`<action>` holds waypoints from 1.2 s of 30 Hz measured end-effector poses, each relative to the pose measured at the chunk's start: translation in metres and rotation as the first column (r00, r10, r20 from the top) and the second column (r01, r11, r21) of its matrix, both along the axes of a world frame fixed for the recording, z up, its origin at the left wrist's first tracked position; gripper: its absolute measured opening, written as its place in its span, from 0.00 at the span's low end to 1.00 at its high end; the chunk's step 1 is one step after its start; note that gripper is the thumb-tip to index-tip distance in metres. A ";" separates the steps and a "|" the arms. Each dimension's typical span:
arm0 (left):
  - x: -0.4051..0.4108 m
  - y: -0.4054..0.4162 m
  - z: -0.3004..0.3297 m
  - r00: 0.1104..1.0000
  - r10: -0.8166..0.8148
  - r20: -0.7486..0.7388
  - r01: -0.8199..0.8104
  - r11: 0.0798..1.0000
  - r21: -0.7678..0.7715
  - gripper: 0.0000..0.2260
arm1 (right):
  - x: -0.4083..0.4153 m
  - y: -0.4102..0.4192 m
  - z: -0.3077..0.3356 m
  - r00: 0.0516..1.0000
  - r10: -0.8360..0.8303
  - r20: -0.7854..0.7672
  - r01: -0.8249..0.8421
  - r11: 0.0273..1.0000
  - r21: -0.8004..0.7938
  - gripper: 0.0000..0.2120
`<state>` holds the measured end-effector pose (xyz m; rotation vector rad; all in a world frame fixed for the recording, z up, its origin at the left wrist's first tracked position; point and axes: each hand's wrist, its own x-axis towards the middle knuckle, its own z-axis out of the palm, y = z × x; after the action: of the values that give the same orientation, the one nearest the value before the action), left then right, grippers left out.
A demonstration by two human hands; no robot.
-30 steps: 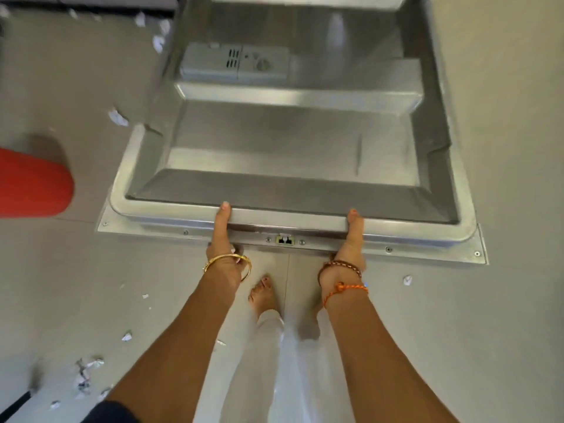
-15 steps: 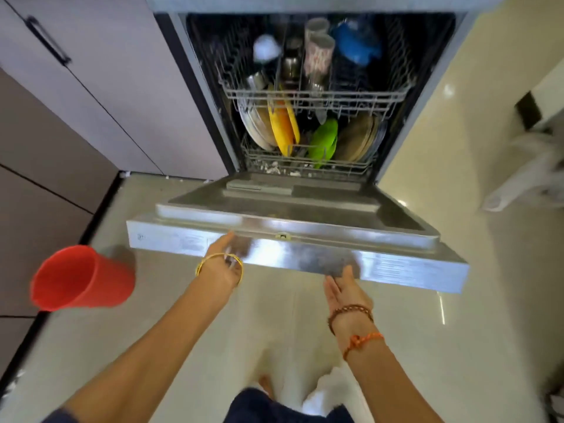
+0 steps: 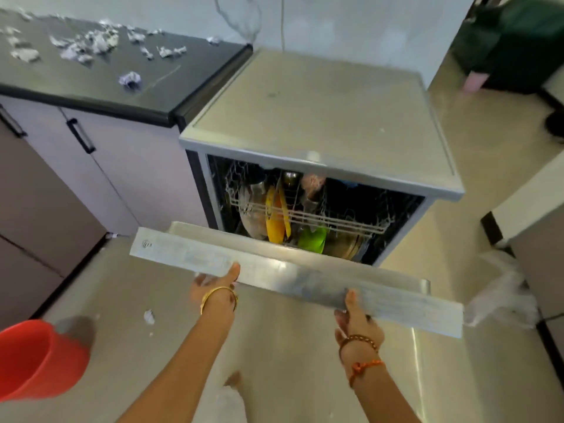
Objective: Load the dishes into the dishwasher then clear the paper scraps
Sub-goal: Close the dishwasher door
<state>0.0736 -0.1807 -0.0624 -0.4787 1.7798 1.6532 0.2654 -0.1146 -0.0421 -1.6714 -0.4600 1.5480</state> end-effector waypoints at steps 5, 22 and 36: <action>-0.045 0.080 0.056 0.919 -0.228 -0.322 0.099 0.923 -0.371 0.58 | -0.036 0.087 0.025 0.990 -0.009 0.138 -0.019 0.980 0.199 0.13; -0.095 0.154 0.107 -0.140 -0.939 -0.314 0.199 0.284 -0.938 0.51 | -0.068 0.121 0.033 0.622 -0.226 0.750 -0.496 0.628 0.600 0.16; -0.120 0.160 0.105 -0.418 -0.850 -0.321 0.115 0.301 -0.947 0.50 | -0.082 0.173 0.038 -0.163 -0.153 0.975 -0.947 0.301 -0.111 0.66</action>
<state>-0.0468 -0.0208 0.0426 1.8959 2.5479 0.1689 0.1832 0.0583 -0.0042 -1.3835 -2.5733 -0.1262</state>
